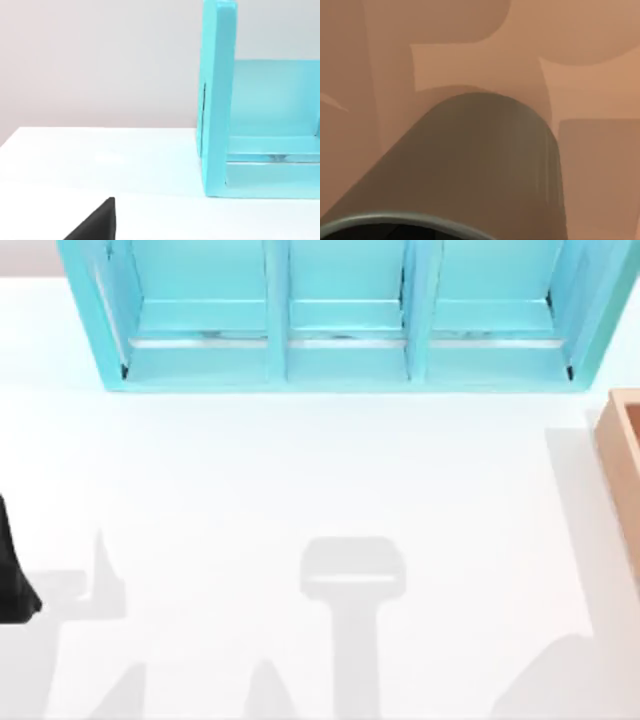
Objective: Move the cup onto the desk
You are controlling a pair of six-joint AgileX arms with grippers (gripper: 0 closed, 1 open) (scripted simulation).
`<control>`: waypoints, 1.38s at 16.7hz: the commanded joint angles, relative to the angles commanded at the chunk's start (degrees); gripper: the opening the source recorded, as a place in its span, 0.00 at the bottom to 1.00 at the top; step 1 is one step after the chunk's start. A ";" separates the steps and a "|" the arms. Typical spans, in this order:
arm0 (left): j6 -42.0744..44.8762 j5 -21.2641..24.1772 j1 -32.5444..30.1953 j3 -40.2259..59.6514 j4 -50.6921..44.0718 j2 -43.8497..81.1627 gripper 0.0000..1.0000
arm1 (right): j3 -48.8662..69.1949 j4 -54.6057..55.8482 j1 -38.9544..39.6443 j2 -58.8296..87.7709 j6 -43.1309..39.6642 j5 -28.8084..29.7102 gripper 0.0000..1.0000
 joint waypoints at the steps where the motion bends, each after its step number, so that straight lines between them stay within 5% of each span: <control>1: 0.00 0.00 0.00 0.00 0.00 0.00 1.00 | 0.00 0.00 0.00 0.00 0.00 0.00 1.00; 3: 0.00 0.00 0.00 0.00 0.00 0.00 1.00 | 0.00 0.00 0.00 0.00 0.00 0.00 1.00; 16: 0.00 0.00 0.00 0.00 0.00 0.00 1.00 | 0.00 0.00 0.00 0.00 0.00 0.00 0.02; 23: 0.00 0.00 0.00 0.00 0.00 0.00 1.00 | 0.00 0.00 0.00 0.00 0.00 0.00 0.00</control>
